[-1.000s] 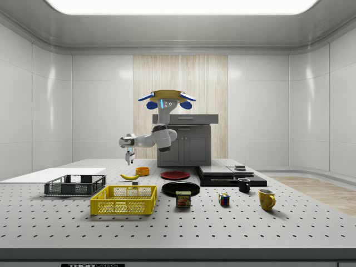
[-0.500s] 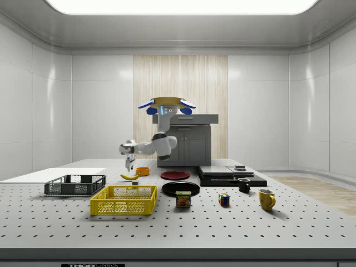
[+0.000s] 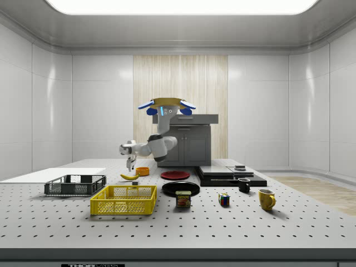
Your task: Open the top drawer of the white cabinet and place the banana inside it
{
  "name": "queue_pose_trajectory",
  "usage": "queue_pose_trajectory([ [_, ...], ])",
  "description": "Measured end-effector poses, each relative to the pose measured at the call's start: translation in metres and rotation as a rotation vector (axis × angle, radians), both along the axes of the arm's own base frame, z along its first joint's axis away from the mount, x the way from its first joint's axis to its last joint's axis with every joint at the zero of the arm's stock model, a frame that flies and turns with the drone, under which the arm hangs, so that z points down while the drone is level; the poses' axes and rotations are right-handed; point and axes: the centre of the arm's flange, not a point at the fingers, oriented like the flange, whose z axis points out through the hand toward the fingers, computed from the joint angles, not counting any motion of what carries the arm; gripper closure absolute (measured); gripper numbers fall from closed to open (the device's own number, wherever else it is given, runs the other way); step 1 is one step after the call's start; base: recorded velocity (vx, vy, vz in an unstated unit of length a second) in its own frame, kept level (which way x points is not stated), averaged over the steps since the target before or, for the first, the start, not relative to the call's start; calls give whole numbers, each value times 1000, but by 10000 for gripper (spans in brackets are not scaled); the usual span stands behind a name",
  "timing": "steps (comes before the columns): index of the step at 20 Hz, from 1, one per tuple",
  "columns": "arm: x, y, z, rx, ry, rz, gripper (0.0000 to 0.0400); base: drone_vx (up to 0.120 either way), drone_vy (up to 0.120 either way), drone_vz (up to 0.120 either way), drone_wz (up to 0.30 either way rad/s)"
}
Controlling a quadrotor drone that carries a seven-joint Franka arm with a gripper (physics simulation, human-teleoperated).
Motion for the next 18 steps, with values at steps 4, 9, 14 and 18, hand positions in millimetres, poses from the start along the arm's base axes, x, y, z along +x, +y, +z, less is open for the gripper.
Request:
queue_pose_trajectory([
  [4,0,12,12,0,0,0,0,0,0,0,0],
  [9,11,18,26,0,0,0,0,0,0,0,0],
  [14,25,20,38,0,0,0,0,0,0,0,0],
  [18,30,14,45,0,0,0,0,0,0,0,0],
])
